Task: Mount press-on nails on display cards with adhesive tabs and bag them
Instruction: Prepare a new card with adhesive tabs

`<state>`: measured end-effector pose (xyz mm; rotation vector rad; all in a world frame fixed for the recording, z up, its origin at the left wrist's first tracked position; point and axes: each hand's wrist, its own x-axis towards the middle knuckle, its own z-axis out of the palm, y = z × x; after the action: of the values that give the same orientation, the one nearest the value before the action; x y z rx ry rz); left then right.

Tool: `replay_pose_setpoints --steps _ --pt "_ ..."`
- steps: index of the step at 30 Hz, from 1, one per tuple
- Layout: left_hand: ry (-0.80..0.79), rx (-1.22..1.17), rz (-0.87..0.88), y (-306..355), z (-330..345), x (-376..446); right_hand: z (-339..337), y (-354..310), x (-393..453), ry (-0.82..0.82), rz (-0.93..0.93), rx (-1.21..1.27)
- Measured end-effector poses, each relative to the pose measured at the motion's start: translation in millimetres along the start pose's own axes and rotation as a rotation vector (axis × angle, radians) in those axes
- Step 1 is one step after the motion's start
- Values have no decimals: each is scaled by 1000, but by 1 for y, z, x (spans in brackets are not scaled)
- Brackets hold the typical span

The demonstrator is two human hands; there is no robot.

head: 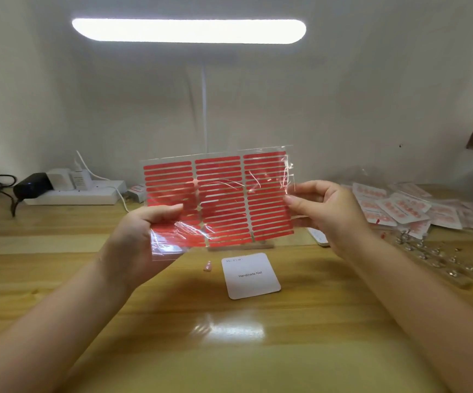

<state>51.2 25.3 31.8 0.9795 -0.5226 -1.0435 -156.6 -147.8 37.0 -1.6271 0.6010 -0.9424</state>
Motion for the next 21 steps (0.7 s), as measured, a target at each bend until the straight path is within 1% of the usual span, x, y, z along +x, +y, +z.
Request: replay_pose_setpoints --steps 2,3,6,8,9,13,15,19,21 --pt "-3 5 27 0 0 1 -2 -1 1 -56 33 80" --pt "-2 16 43 0 -1 1 -3 -2 2 -111 77 150" --pt "16 42 50 0 -3 3 -6 -6 3 -357 225 362" --pt "7 46 40 0 -6 4 -6 -6 3 -489 220 380" --pt "0 51 36 -1 -7 6 -6 -5 3 -494 207 363" --pt "9 68 52 -1 -7 6 -5 -3 4 -340 198 296" --pt "11 90 57 -2 -5 6 -6 0 5 -299 193 272" --pt "30 101 80 -5 -4 6 -3 1 4 -263 192 255" --pt "-3 94 92 -6 -2 5 -2 0 4 -267 193 252"
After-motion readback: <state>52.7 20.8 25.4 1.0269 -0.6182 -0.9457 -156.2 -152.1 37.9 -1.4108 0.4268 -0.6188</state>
